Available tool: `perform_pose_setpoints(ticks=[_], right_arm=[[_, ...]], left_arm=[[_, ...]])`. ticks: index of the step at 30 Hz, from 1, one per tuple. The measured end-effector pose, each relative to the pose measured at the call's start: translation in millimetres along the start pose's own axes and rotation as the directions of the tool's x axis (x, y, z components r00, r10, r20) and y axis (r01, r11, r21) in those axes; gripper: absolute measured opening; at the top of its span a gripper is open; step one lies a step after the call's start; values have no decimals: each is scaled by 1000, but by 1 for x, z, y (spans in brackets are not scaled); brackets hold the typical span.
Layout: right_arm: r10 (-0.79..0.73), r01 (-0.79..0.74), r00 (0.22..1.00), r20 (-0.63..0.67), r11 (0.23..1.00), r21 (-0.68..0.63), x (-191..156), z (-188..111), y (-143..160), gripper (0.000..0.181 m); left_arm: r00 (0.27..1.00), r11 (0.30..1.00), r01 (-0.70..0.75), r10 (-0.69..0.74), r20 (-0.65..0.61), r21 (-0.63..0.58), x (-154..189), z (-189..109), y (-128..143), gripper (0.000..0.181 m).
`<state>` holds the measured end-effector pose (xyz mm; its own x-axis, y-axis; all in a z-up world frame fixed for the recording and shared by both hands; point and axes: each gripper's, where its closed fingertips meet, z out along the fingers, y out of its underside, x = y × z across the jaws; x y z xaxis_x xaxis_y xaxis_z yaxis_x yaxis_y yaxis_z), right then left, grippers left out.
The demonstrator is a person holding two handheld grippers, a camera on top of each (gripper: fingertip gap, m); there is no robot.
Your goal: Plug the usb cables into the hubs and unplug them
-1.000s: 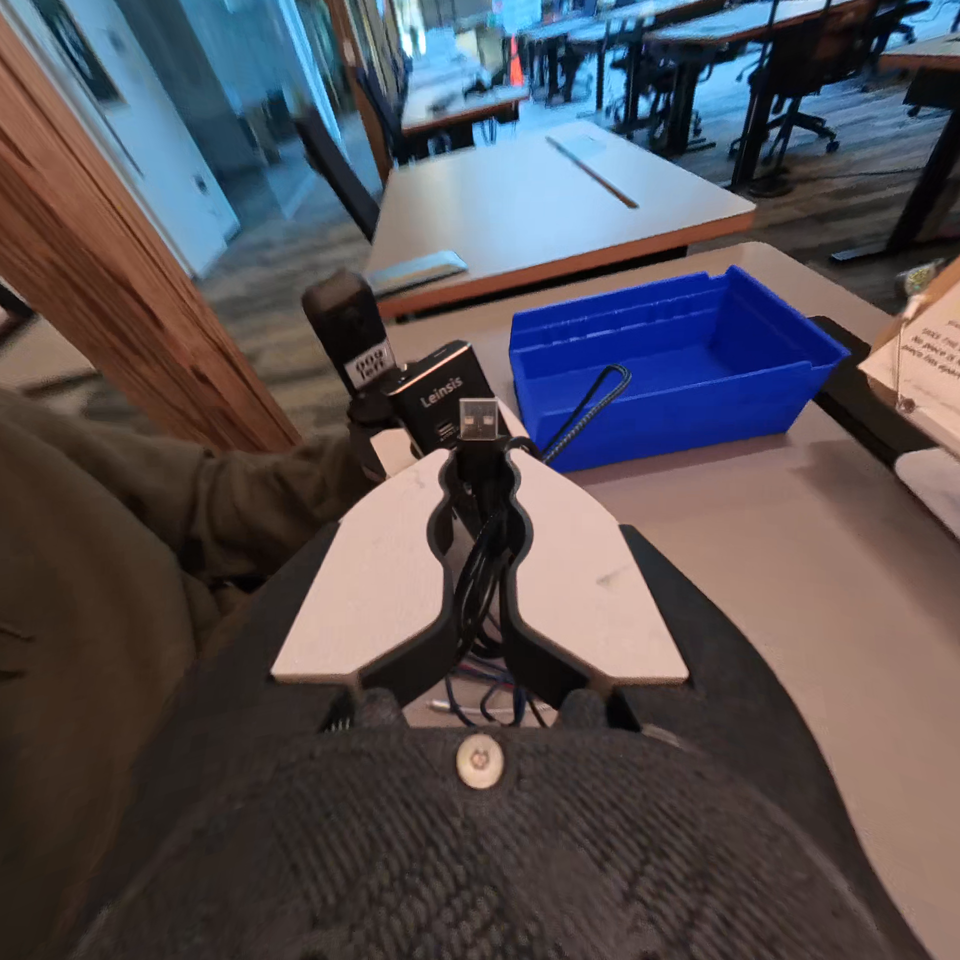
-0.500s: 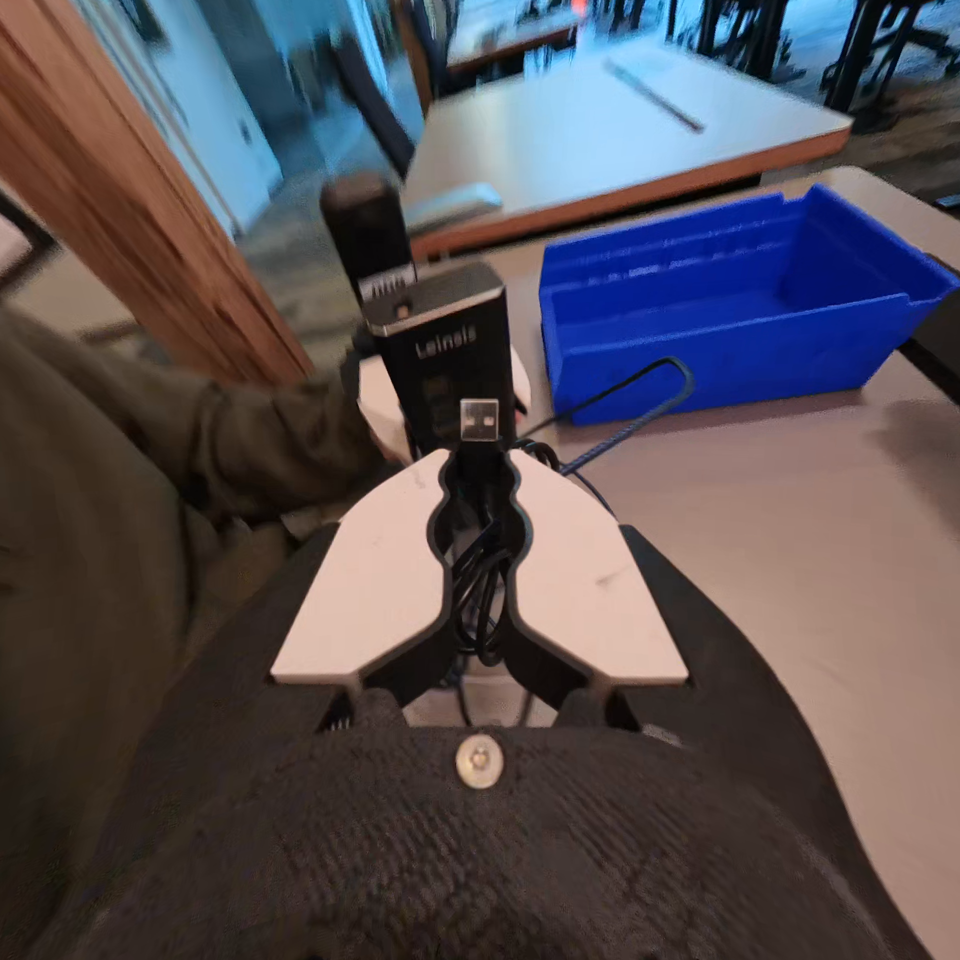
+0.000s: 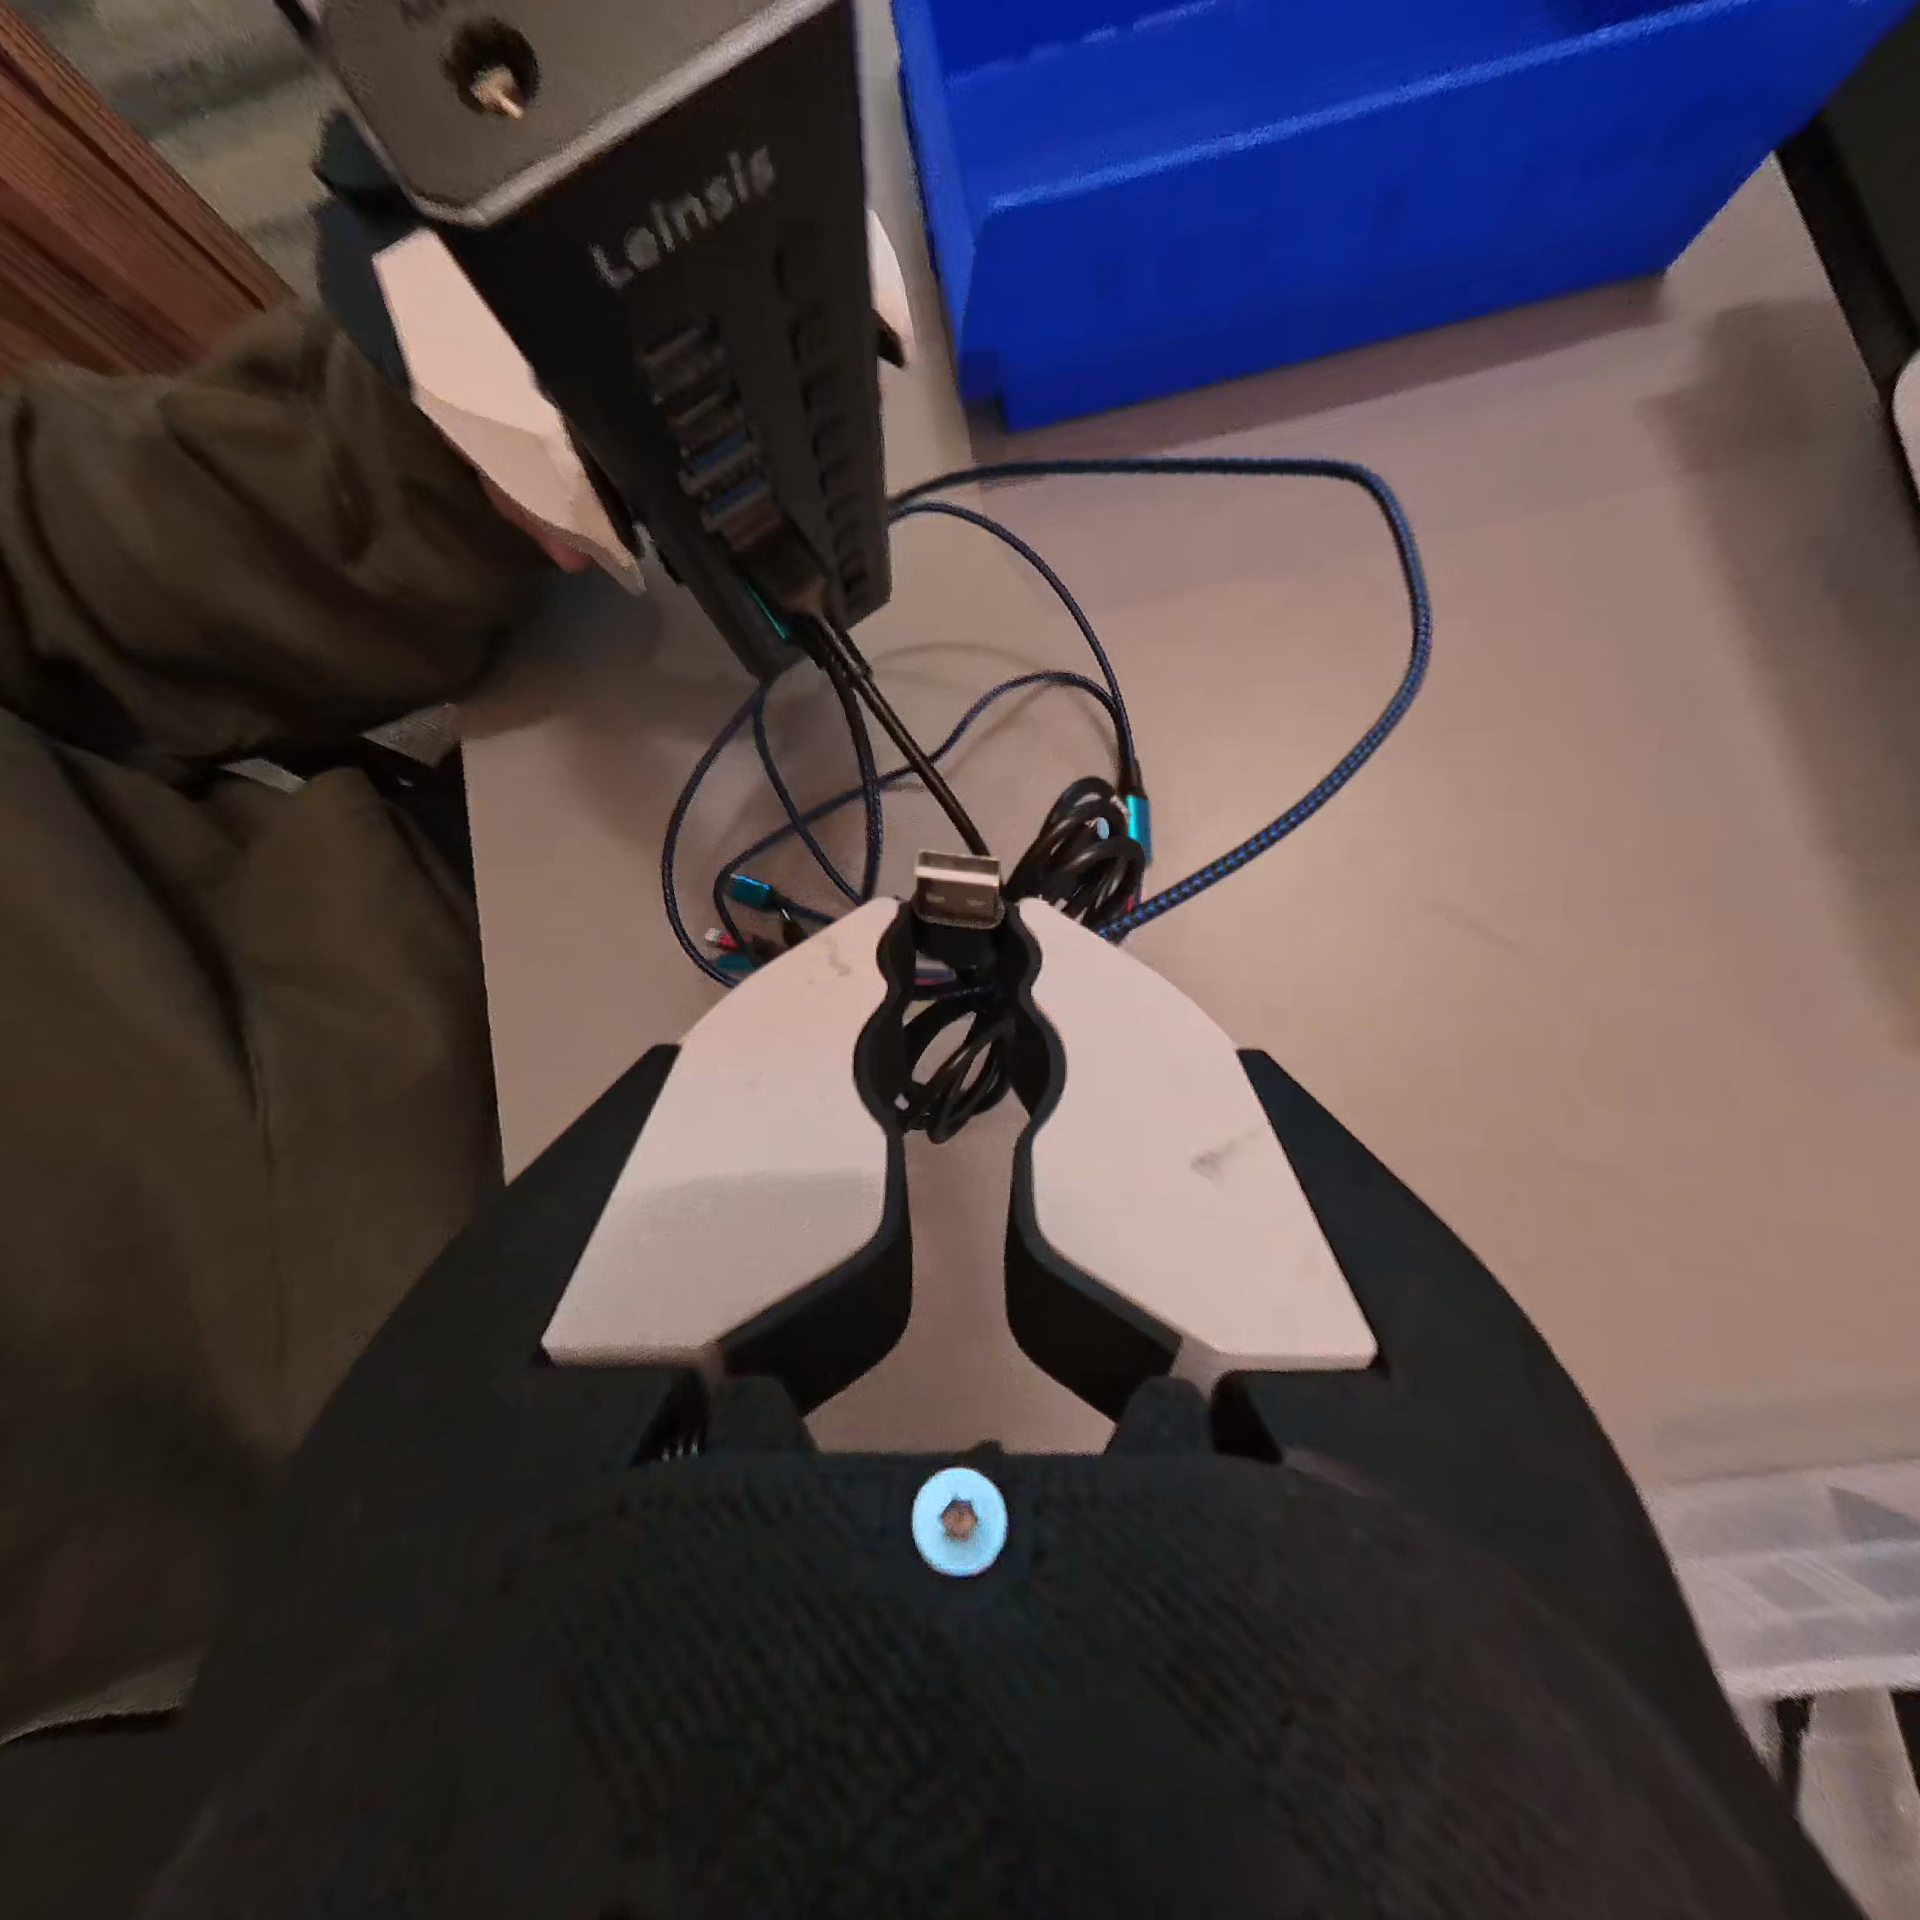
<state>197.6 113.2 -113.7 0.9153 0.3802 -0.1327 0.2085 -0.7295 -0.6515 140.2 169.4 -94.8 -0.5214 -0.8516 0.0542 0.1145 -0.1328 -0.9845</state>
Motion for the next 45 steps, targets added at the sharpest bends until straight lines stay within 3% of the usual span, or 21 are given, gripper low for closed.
perform_pose_setpoints(ticks=[4, 7, 9, 14, 15, 17, 22, 25, 28, 30, 33, 36, 39, 41, 45], right_arm=[[-27, 24, 998, -51, 999, -42, 10, -7, 11, 15], [-4, 6, 998, -71, 999, 32, 15, -11, 9, 15], [-19, 25, 993, -112, 998, 49, 21, -14, 11, 0], [-87, 84, 977, -192, 996, -25, 30, -11, 24, 0], [-88, 84, 974, -207, 996, -26, 31, -11, 23, 8], [-98, 82, 976, -194, 993, -85, 28, -8, 29, 45], [-195, 123, 926, -322, 965, -231, 59, 13, 56, 53], [52, -86, 941, -335, 992, -87, 78, 41, 62, 52], [278, -296, 904, -325, 955, -5, 95, 73, 72, 63], [326, -346, 885, -331, 938, -2, 99, 91, 75, 63], [357, -408, 874, -329, 908, -98, 101, 113, 89, 57], [363, -396, 907, -214, 908, -140, 88, 127, 86, 20], [262, -315, 930, -260, 930, -190, 93, 116, 88, 12], [161, -246, 931, -328, 939, -239, 100, 93, 91, 11], [-10, -173, 861, -508, 935, -311, 126, 4, 92, 11]], left_arm=[[1000, 1000, -8, 8, 0, 12, 0, -3, -5, 57], [1000, 1000, -23, 23, 13, 2, -3, -5, -5, 57], [1000, 1000, -18, 18, 9, 3, -4, -6, -4, 57], [1000, 1000, -31, 31, -4, -7, -1, -4, -2, 57], [999, 999, -33, 33, -7, -11, -1, -3, 0, 57], [999, 999, -27, 26, -19, -19, 1, -2, 3, 57], [999, 1000, -22, 21, -28, -17, 2, -1, 3, 56], [999, 1000, -31, 31, -28, 3, 3, -5, -6, 56], [999, 998, -49, 50, -6, 26, -1, -13, -18, 56], [999, 998, -46, 46, 7, 50, -5, -20, -27, 56], [999, 997, -47, 45, 29, 66, -12, -28, -32, 56], [998, 998, -40, 38, 44, 55, -17, -30, -28, 56], [999, 998, -33, 31, 44, 46, -19, -29, -24, 56], [999, 998, -35, 33, 42, 43, -18, -29, -23, 56], [998, 998, -31, 28, 48, 47, -20, -30, -24, 56]])
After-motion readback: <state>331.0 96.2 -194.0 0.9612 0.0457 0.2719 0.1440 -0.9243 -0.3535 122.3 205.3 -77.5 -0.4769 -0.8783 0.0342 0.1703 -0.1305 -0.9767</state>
